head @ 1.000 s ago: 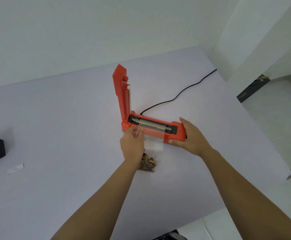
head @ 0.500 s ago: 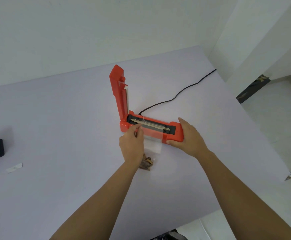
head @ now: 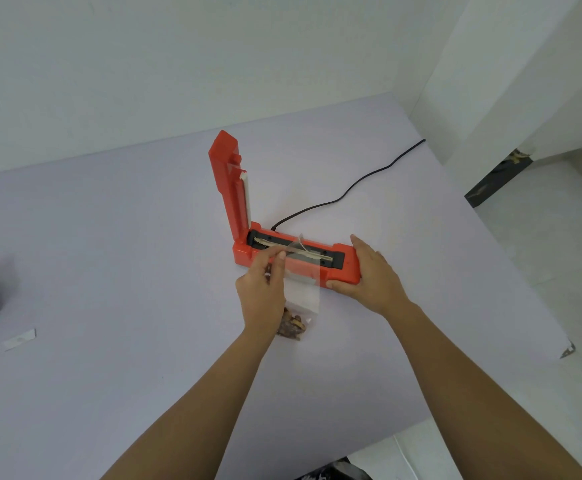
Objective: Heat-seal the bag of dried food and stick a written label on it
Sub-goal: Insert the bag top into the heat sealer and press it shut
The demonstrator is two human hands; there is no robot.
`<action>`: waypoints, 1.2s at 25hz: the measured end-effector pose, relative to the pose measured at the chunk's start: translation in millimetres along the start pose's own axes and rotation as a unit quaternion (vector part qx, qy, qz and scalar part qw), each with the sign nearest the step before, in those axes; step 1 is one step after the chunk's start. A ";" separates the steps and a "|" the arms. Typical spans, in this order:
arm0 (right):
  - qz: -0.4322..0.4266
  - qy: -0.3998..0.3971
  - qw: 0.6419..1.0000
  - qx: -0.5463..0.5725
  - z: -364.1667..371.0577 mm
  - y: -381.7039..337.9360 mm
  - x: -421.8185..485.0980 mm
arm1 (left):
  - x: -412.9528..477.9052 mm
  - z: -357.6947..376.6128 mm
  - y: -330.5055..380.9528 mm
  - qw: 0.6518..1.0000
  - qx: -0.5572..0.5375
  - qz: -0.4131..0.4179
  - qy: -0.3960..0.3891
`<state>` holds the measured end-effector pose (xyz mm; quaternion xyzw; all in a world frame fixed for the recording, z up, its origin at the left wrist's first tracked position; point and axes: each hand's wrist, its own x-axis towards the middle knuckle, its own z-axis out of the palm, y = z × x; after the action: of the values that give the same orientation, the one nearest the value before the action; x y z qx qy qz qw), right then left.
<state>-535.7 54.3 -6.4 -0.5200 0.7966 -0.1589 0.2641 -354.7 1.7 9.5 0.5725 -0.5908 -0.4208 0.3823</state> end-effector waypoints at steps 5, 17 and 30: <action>0.006 -0.001 1.000 0.007 1.3 1.4 -0.1 | -3.6 0.6 2.6 1.000 -0.006 0.027 0.004; -0.027 0.005 0.999 -0.045 3.0 8.6 2.6 | -2.5 -23.2 3.7 0.996 -0.042 -0.070 -0.029; -0.071 -0.214 0.926 0.303 141.3 -154.3 -100.0 | -29.2 -189.9 -56.2 0.980 -0.023 -0.173 0.094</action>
<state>-306.1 85.5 -13.9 -0.4919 0.5959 -0.2962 0.5614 -155.9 20.1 25.0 0.6944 -0.4345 -0.4384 0.3700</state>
